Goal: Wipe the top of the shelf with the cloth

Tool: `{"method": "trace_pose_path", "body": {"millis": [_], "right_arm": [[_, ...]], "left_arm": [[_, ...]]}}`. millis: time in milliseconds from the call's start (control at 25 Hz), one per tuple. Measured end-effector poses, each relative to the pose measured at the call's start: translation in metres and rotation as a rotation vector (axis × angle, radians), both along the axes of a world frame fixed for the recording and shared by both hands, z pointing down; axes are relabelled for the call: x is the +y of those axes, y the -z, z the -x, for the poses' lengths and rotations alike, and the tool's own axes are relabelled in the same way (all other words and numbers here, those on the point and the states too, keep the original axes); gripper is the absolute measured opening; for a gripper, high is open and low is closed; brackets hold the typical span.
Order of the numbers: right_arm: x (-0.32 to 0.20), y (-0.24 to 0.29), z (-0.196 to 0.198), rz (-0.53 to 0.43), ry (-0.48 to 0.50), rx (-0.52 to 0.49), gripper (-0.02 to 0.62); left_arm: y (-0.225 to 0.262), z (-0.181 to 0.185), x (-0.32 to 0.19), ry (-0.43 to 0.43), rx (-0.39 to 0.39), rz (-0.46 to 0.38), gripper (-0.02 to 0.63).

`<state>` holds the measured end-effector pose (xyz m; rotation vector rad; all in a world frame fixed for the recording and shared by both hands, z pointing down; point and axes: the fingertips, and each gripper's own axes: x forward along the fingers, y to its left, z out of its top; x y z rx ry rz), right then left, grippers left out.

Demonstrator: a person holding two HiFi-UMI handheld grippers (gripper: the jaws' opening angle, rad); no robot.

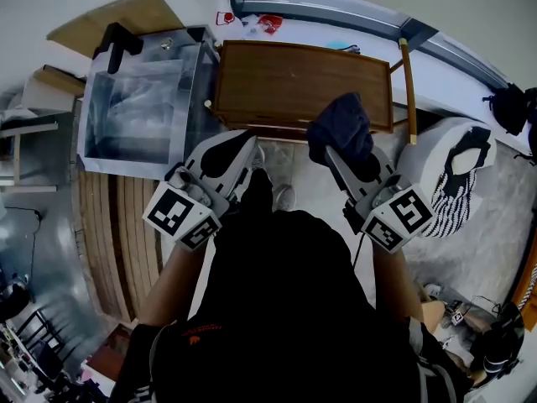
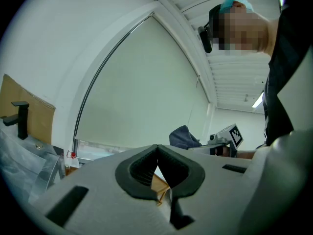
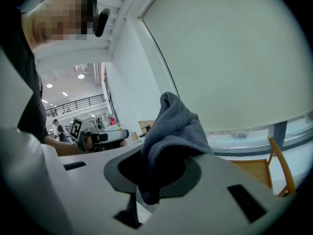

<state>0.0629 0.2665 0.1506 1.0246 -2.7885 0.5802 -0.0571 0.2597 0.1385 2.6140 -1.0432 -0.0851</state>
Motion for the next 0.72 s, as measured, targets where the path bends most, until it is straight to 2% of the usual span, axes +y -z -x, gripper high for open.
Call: {"method": "trace_pose_path", "body": {"millis": [720], "right_arm": [[-0.113,-0.023,0.041,0.017,-0.012,0.053,0.052]], "left_arm": [[-0.022,0.047,-0.109,-0.004,0.015,0.026,0.018]]}}
